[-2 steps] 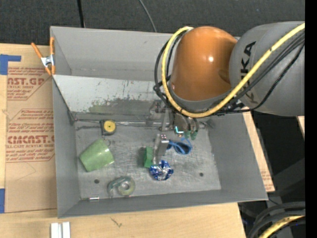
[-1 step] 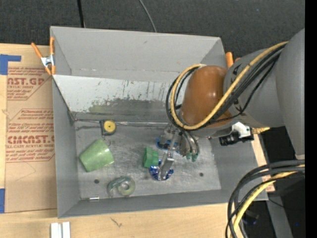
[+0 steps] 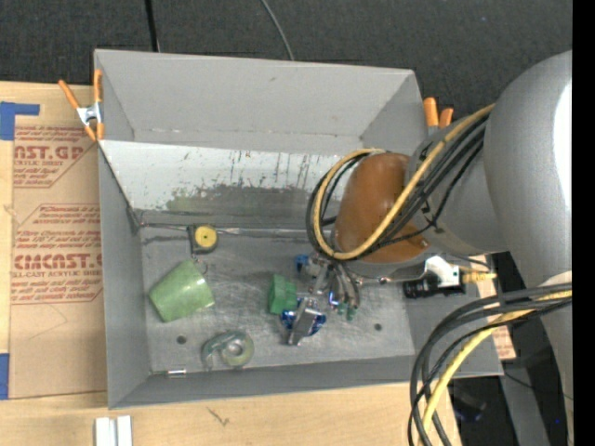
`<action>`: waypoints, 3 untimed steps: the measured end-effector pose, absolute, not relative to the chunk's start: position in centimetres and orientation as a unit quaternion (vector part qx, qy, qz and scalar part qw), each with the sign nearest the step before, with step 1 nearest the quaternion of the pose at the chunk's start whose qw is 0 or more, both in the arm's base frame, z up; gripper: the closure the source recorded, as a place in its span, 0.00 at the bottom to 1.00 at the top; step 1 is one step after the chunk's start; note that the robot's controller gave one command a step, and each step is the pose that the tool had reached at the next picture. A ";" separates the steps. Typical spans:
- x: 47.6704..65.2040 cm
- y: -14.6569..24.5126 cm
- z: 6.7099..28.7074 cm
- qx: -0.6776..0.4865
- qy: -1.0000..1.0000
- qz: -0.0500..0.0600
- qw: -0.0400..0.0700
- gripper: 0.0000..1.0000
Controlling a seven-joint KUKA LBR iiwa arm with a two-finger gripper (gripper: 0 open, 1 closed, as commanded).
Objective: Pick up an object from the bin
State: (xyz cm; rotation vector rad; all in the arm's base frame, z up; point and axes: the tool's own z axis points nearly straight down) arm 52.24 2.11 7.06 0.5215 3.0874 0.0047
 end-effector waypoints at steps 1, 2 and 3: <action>51.1 4.6 7.3 0.044 0.999 0.000 0.007 0.00; 51.1 4.7 7.3 0.044 0.999 0.001 0.007 1.00; 51.0 5.3 24.6 0.043 0.999 0.001 0.005 1.00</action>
Offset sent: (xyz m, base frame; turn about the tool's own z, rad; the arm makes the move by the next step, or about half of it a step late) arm -0.0154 0.0261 -0.0006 -0.2487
